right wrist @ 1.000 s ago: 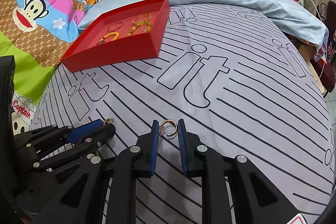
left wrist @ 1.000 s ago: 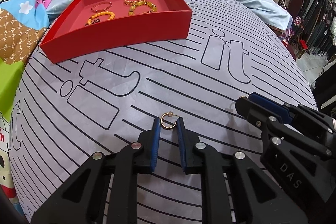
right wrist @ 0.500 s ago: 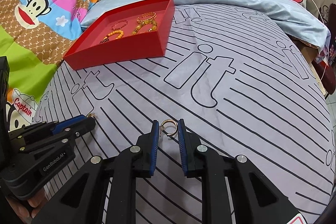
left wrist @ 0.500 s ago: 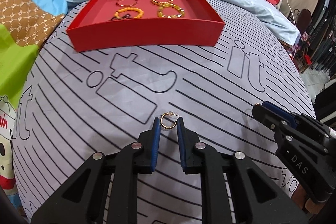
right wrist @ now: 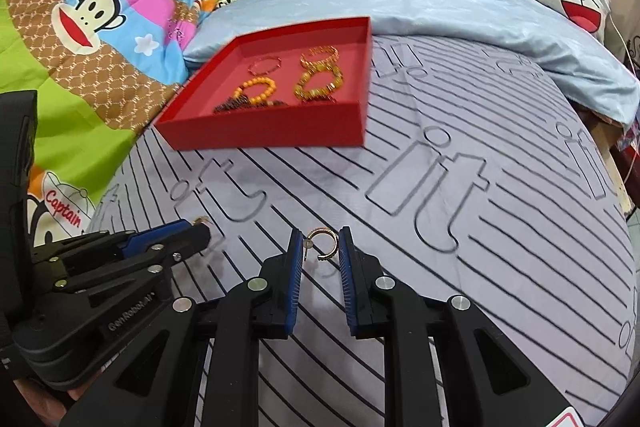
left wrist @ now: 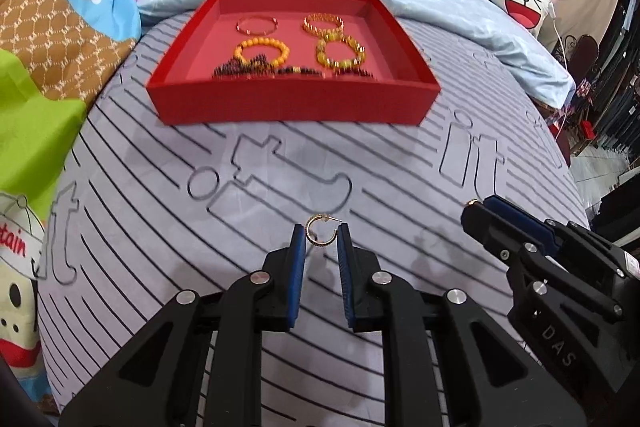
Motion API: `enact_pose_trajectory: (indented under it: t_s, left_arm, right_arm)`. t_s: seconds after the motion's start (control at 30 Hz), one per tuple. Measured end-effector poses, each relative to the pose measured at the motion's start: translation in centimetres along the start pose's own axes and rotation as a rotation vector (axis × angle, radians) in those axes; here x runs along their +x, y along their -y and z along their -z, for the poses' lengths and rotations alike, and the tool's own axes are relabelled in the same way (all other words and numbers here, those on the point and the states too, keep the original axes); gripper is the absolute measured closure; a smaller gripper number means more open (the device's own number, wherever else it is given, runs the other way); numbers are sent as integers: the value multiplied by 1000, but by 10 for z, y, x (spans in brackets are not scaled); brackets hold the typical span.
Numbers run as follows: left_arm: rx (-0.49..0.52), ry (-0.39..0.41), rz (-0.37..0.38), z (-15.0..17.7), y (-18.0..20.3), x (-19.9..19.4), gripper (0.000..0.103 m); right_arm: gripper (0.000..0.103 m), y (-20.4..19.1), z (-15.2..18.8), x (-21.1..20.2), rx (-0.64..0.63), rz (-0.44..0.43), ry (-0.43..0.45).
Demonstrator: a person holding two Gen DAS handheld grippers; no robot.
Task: Organize jewelry
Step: 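Lift both held hoop earrings and carry them over the red tray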
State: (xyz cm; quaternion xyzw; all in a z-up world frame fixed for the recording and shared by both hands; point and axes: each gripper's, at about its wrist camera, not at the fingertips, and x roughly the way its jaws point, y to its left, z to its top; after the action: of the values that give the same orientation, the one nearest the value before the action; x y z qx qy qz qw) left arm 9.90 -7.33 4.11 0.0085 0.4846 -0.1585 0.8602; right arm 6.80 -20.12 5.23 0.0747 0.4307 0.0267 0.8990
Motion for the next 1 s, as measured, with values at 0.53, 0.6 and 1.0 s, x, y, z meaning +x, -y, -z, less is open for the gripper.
enact_pose_trajectory:
  t_s: [0.53,0.6,1.0]
  left_arm:
    - [-1,106,-30,-85,-24,4,87]
    - [0,112,-35,-96,-28,9,87]
    - [17,136,-69,-167,-52,55,87]
  right_arm:
    - [86,-31,-87,20,-76,-16,95]
    - [86,-33,-99,27,-83,-8,103]
    - [86,-30,-162,93,-58,0,78]
